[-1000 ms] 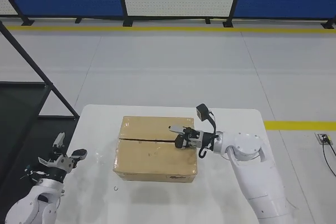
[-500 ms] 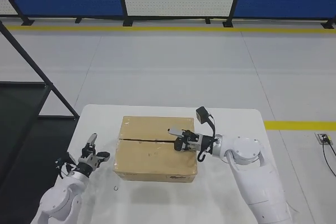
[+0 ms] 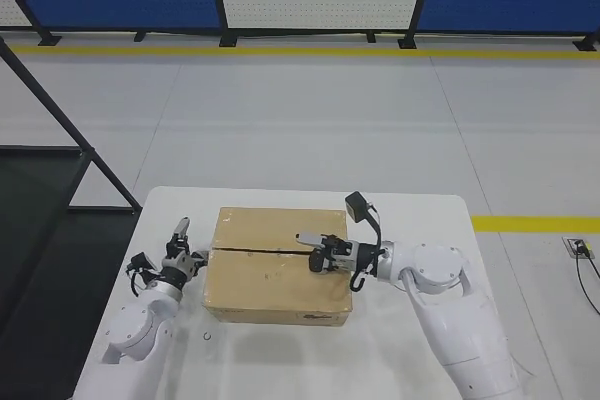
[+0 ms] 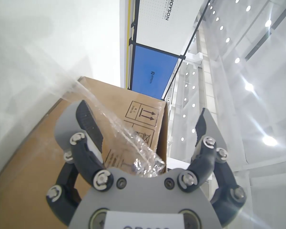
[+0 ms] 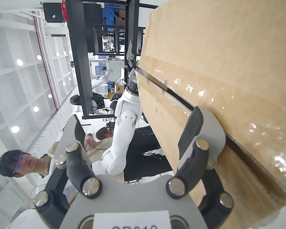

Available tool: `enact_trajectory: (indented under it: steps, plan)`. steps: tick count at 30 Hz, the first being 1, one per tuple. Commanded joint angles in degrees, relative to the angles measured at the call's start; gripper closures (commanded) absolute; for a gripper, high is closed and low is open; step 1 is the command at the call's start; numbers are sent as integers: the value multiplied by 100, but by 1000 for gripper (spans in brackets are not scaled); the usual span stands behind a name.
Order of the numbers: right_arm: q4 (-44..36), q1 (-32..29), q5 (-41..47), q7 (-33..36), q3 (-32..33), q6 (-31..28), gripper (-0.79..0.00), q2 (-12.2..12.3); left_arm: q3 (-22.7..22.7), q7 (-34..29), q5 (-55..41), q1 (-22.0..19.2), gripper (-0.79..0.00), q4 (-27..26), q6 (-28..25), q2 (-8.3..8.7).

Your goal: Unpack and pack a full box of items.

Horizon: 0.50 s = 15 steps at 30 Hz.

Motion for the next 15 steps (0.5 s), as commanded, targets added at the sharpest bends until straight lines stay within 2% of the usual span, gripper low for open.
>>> enact_trajectory:
  steps: [1,15]
  plan:
    - [10,12,13,-4,-20,-3,-785,13,-51,91,-123,-7,-785,-15,-128,-15]
    - [198,145,166,-124,-178,-84,-785,75,-516,464,-459,451,-785,-723,-850,-49]
